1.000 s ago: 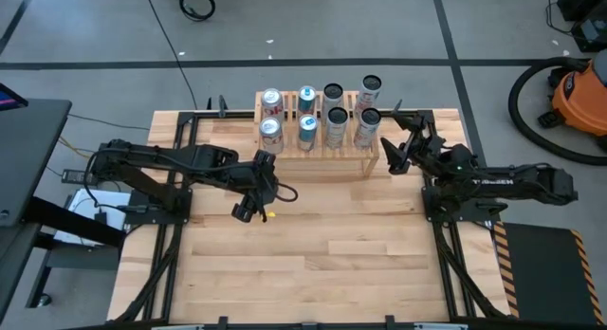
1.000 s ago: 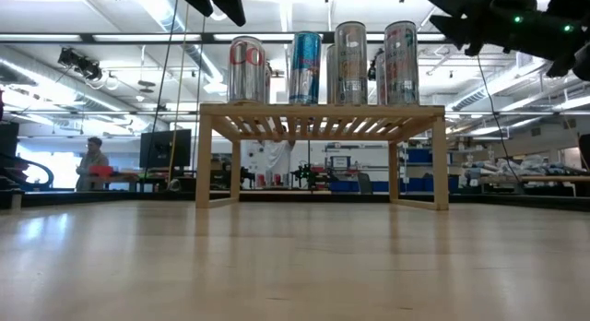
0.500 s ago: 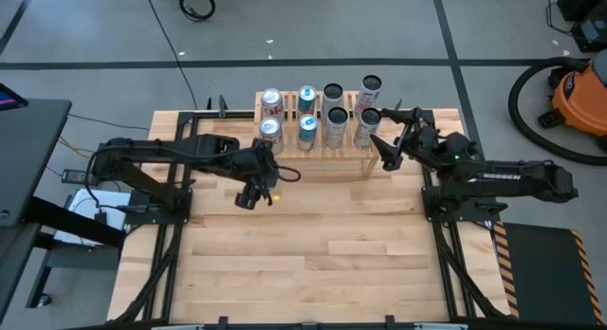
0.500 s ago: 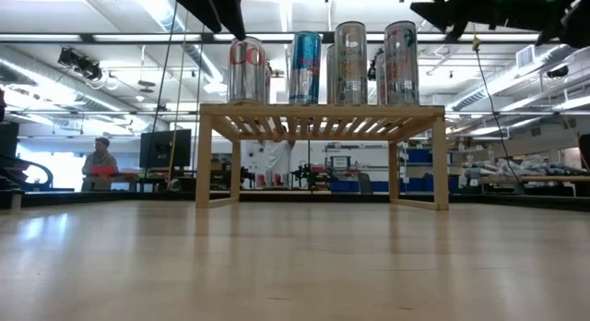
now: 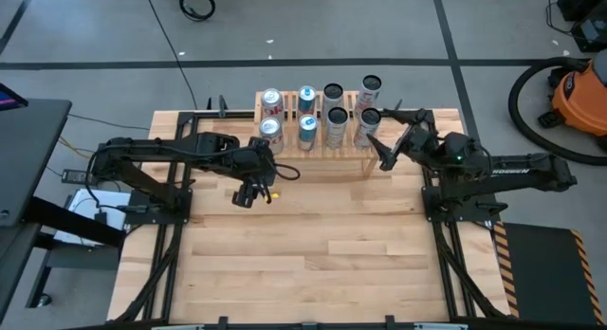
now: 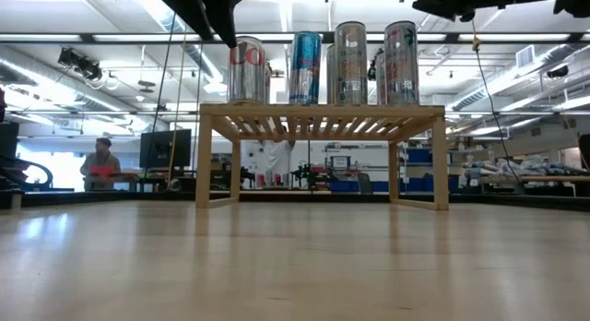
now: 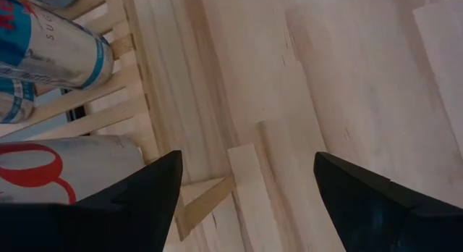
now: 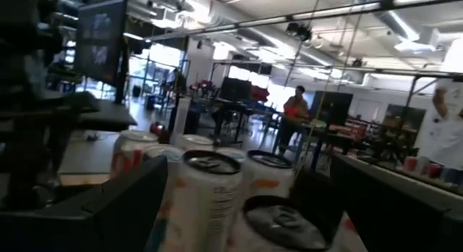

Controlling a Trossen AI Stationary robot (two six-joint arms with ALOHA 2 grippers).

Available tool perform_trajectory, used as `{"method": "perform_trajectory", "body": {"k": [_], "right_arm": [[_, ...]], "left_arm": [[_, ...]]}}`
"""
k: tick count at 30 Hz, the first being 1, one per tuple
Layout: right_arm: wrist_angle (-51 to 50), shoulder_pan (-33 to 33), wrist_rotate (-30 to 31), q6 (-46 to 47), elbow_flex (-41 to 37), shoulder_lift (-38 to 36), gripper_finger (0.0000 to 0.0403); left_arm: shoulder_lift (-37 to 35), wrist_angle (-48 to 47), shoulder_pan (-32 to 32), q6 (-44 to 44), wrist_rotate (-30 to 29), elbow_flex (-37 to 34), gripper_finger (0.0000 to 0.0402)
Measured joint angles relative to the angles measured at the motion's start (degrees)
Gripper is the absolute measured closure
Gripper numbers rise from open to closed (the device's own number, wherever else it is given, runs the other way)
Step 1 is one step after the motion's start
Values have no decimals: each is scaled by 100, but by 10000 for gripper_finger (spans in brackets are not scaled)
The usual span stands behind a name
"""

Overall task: Place canned beverage on shelf
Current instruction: Put the white-pink soda can aligned with the other white-pink soda can on the shelf

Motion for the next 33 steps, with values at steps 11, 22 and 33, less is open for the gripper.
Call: {"method": "perform_trajectory", "body": {"k": [11, 22, 33], "right_arm": [[-99, 598, 1752, 65, 6, 342, 5], [374, 610, 2726, 409, 6, 1170, 5], [796, 607, 2634, 356, 6, 1578, 5]], "left_arm": [[0, 7, -2, -2, 1, 0, 88], [0, 16, -2, 3, 1, 0, 88], [0, 19, -2, 4, 1, 0, 88]]}}
